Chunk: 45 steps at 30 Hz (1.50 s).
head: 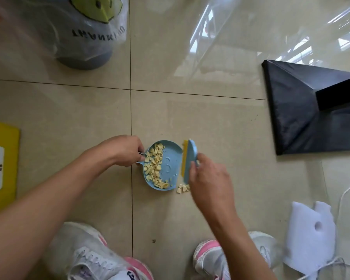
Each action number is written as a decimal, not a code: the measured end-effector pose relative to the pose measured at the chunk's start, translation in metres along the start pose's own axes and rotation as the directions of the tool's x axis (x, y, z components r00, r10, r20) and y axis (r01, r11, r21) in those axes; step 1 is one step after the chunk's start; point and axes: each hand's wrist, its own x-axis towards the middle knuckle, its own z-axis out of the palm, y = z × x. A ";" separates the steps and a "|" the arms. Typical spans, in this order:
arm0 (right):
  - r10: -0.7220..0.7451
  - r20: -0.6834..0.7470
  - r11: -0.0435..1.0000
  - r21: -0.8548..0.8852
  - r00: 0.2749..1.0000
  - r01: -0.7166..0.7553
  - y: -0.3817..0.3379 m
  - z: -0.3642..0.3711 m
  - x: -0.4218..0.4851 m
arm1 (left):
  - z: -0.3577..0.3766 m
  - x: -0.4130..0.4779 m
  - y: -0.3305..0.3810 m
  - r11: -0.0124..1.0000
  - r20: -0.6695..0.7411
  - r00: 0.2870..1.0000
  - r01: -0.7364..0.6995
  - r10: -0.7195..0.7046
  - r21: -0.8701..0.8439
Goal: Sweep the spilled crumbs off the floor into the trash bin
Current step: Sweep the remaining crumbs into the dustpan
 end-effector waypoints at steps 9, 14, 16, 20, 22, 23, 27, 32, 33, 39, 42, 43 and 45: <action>0.134 0.073 0.964 -0.241 0.988 -0.112 0.057 0.018 0.031 | 0.004 -0.011 -0.023 0.998 0.039 0.999 0.029 -0.026 -0.060; -0.054 0.196 0.987 -0.136 0.979 0.081 -0.005 0.039 0.010 | 0.014 -0.008 -0.024 0.995 0.026 0.999 0.021 -0.019 -0.099; -0.098 0.209 0.990 -0.077 0.973 0.116 -0.018 0.037 0.001 | 0.017 -0.008 -0.026 0.993 0.023 0.999 0.030 -0.027 -0.117; -0.147 0.154 0.989 0.047 0.977 0.141 -0.009 0.020 -0.012 | 0.019 -0.009 -0.027 0.991 0.028 0.999 0.031 -0.027 -0.127; -0.086 0.085 0.996 0.027 0.993 0.084 0.016 0.010 -0.010 | 0.015 -0.010 -0.029 0.994 0.039 0.999 0.032 -0.027 -0.109; -0.028 0.064 0.999 -0.017 0.998 0.030 0.033 0.005 -0.008 | 0.014 -0.011 -0.030 0.995 0.047 0.998 0.036 -0.031 -0.098; 0.179 0.133 0.964 -0.220 0.975 -0.147 0.079 0.003 -0.014 | 0.016 -0.011 -0.038 0.996 0.075 0.996 0.049 -0.044 -0.072; 0.111 0.186 0.987 -0.134 0.976 -0.087 0.048 0.035 -0.031 | 0.030 -0.011 -0.033 0.996 0.097 0.994 0.053 -0.046 -0.071; 0.092 0.180 0.993 -0.094 0.979 -0.076 0.036 0.040 -0.032 | 0.033 -0.010 -0.031 0.996 0.093 0.995 0.054 -0.047 -0.074; -0.001 0.128 0.995 0.098 0.992 -0.012 -0.011 0.040 -0.036 | 0.041 -0.012 -0.034 0.990 0.066 0.998 -0.007 0.016 -0.142; 0.013 0.094 0.972 0.233 0.995 -0.034 -0.011 0.017 -0.037 | 0.036 -0.023 -0.039 0.959 0.090 0.993 -0.047 0.075 -0.280; 0.013 0.066 0.961 0.276 0.998 -0.031 -0.011 0.007 -0.035 | 0.032 -0.029 -0.041 0.946 0.093 0.992 -0.050 0.083 -0.320; 0.021 -0.001 0.912 0.410 1.000 -0.019 -0.006 -0.015 -0.028 | 0.020 -0.039 -0.043 0.917 0.093 0.992 -0.045 0.089 -0.396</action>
